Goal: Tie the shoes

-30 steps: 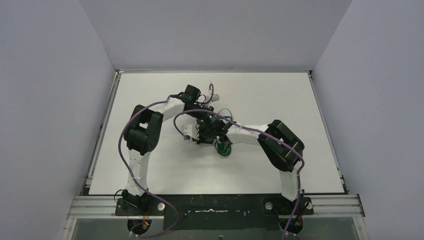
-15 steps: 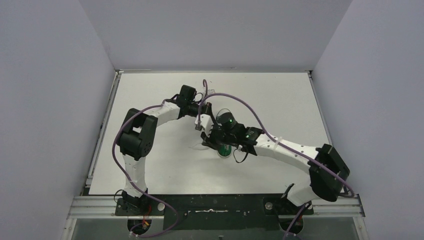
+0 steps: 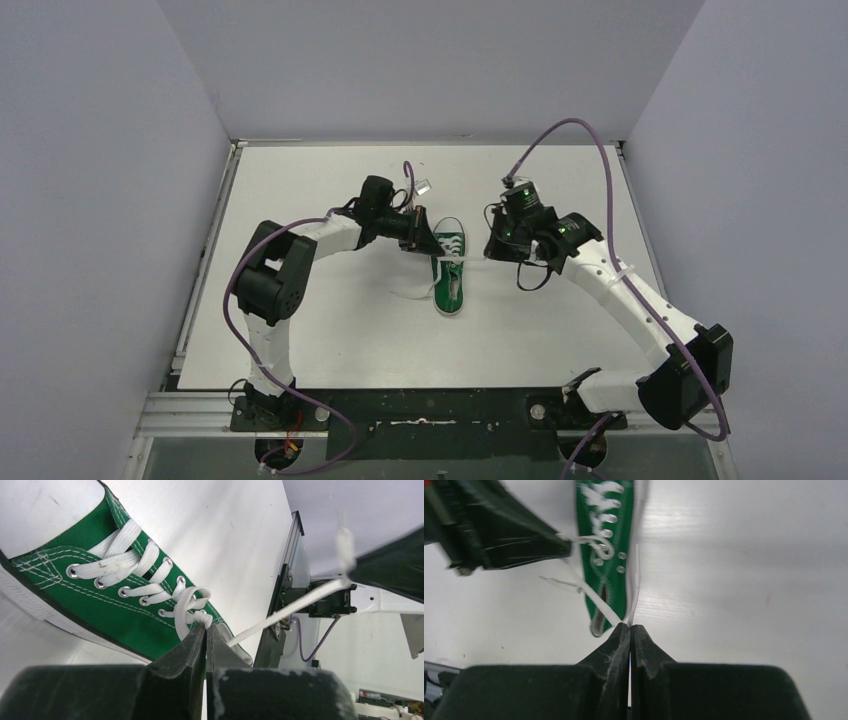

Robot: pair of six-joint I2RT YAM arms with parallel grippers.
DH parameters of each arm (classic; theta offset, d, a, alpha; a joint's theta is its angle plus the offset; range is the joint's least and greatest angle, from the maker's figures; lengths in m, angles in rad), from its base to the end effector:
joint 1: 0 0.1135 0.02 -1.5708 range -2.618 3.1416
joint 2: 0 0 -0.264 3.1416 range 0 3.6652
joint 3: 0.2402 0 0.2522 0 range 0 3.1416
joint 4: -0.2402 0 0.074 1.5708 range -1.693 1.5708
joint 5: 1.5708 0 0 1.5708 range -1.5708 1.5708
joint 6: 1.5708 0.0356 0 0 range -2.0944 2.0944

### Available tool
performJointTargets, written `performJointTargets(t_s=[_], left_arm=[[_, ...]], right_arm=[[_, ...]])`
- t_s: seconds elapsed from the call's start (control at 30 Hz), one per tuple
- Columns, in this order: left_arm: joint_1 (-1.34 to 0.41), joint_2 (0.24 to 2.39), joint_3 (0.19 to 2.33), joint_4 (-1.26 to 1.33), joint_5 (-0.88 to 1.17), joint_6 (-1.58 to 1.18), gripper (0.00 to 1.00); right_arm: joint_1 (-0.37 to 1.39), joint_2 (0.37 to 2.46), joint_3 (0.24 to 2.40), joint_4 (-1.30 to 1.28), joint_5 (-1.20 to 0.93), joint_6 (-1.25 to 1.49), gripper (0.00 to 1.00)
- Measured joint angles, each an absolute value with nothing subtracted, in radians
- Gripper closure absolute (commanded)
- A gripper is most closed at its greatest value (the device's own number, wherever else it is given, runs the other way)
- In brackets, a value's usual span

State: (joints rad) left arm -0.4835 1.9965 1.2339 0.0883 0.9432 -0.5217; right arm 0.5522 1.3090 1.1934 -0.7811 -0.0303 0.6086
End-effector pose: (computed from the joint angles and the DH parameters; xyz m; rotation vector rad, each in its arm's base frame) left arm 0.3600 -0.2216 0.1688 0.5241 2.3285 -1.5729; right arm 0.2296 0.1427 0.3142 0.0583 2.5441 0.5212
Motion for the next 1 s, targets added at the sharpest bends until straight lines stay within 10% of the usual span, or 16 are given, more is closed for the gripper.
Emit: performJointTargets(t_s=[0.27,0.37,0.47,1.0], left_arm=[[-0.496,1.996,1.234,0.125,0.914,-0.571,1.0],[-0.496,1.996,1.234,0.121,0.912,-0.569,1.0],[-0.496,1.996,1.234,0.113,0.913,-0.564,1.0],[-0.496,1.996,1.222,0.102,0.921,-0.554,1.0]], right_arm=[[0.413,1.38,1.092,-1.007,-0.043,0.807,1.0],[0.39,1.43,1.028,-0.976,-0.096,0.823,0.52],[0.379,1.444,0.964,-0.876,-0.162,0.746,0.38],[0.29,1.689,1.051,-0.34,-0.942,-0.062,0.55]])
